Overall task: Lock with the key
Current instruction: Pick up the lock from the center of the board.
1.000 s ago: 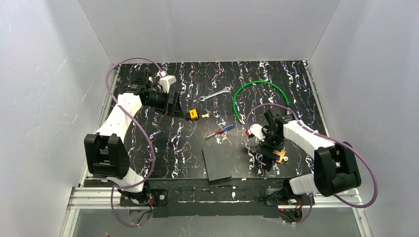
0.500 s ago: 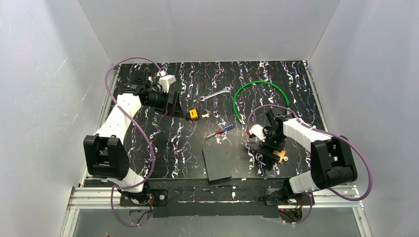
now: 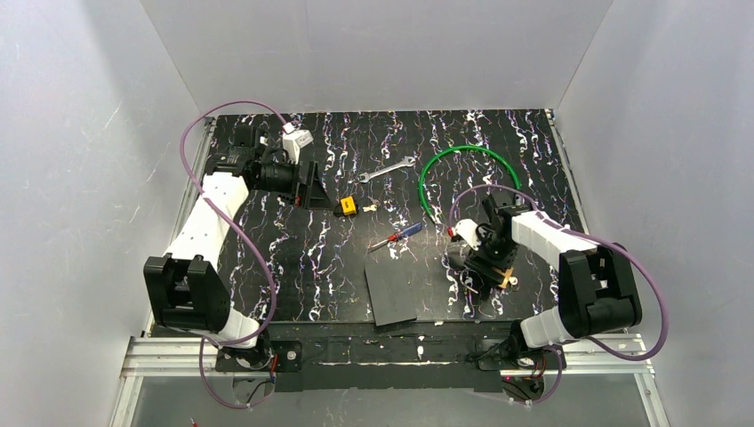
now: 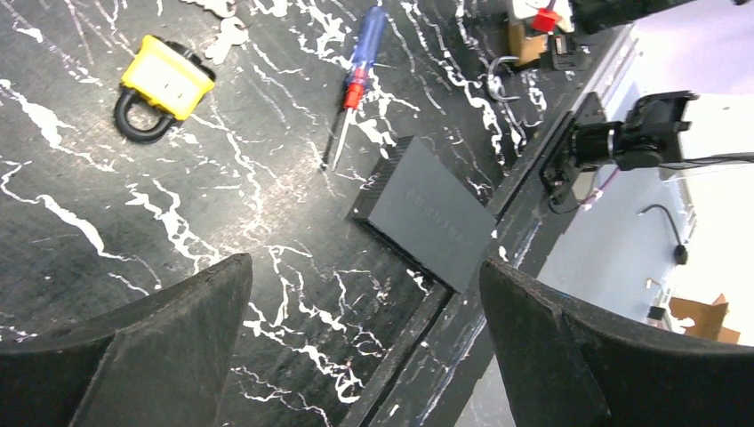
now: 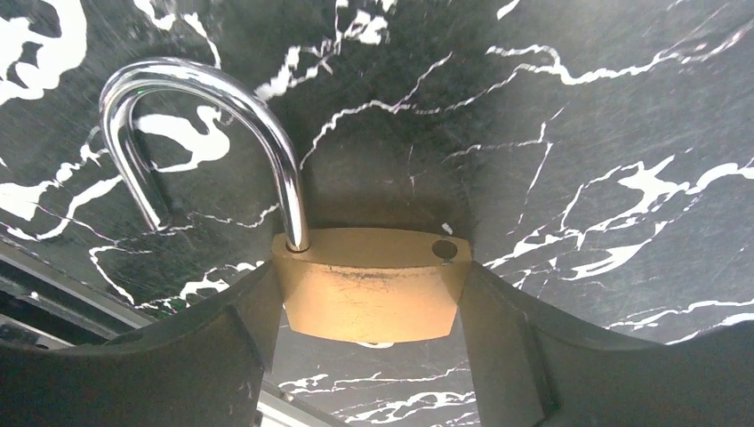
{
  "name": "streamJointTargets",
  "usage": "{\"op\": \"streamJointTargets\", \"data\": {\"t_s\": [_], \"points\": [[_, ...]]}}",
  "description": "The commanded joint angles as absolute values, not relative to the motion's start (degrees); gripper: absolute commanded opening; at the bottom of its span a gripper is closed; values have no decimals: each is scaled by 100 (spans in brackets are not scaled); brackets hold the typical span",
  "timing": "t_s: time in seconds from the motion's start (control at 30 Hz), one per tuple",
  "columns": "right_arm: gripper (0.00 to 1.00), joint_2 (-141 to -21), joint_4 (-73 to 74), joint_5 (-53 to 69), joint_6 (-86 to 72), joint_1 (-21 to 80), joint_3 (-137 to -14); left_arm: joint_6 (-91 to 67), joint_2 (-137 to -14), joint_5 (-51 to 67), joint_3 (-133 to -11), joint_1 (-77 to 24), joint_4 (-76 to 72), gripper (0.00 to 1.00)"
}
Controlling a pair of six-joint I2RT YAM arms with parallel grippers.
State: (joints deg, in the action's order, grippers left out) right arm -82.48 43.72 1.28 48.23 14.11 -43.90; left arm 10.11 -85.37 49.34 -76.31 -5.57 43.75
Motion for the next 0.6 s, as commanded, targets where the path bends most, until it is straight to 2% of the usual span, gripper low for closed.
{"op": "streamJointTargets", "data": {"t_s": [0.0, 0.17, 0.37, 0.57], "points": [[55, -8242, 4527, 775, 4588, 1406, -5014, 966, -8246, 5676, -7586, -501, 4472, 98], [44, -8063, 4814, 1272, 4404, 1484, -5615, 1047, -8262, 6072, -7510, -501, 4509, 98], [43, -7813, 5126, 1768, 4076, 1996, -6229, 1085, -8324, 6669, -7457, -519, 4518, 98], [41, -7780, 5143, 2009, 3548, 2888, -6801, 1186, -8415, 6909, -7300, -911, 4509, 92]]}}
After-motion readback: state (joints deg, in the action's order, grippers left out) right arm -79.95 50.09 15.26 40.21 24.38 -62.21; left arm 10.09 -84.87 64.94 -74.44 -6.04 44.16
